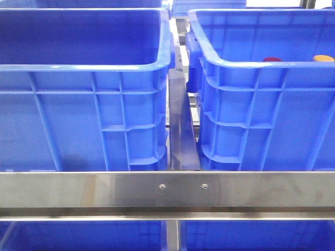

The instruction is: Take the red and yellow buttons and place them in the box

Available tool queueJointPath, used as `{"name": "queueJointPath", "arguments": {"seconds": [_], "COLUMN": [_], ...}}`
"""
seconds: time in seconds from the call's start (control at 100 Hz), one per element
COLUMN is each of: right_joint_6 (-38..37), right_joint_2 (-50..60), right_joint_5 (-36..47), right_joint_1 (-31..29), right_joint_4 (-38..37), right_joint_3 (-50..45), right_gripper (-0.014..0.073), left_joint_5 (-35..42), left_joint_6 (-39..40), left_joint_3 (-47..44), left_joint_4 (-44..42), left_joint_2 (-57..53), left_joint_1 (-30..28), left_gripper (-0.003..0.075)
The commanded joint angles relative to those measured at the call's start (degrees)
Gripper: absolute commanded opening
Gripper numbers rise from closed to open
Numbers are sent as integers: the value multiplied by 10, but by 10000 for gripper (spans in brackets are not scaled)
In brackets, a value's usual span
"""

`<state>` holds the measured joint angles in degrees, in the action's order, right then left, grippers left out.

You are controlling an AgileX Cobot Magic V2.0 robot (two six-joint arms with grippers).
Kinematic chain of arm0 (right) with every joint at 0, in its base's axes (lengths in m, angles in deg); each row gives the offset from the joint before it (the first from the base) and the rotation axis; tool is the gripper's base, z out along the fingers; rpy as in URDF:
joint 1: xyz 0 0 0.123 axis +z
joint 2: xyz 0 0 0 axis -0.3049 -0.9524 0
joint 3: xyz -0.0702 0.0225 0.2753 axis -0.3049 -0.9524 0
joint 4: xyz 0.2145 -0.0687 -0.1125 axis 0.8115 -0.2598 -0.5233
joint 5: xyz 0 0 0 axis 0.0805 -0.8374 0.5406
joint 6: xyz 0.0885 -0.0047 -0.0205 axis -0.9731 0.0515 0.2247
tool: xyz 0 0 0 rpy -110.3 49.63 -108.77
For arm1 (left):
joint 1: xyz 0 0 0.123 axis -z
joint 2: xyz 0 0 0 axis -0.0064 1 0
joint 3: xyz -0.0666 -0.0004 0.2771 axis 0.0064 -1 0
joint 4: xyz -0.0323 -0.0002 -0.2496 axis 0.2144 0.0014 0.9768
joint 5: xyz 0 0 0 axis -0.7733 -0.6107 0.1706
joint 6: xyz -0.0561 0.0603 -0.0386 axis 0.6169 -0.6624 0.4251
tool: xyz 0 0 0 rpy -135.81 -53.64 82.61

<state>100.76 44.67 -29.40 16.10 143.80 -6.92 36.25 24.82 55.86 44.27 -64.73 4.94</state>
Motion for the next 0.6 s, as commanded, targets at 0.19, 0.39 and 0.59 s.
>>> {"name": "queueJointPath", "arguments": {"seconds": [0.19,0.39,0.59], "right_joint_6": [1,1,1], "right_joint_2": [-3,-3,-3], "right_joint_5": [-18,-18,-18], "right_joint_1": [0,0,0], "right_joint_4": [55,55,55], "right_joint_3": [14,14,14], "right_gripper": [-68,-68,-68], "left_joint_5": [86,164,241], "left_joint_6": [-5,-4,-4], "left_joint_3": [-80,-137,-186], "left_joint_4": [10,10,10], "left_joint_2": [-62,-62,-62], "left_joint_1": [-1,-1,-1], "left_gripper": [-19,-19,-19]}}
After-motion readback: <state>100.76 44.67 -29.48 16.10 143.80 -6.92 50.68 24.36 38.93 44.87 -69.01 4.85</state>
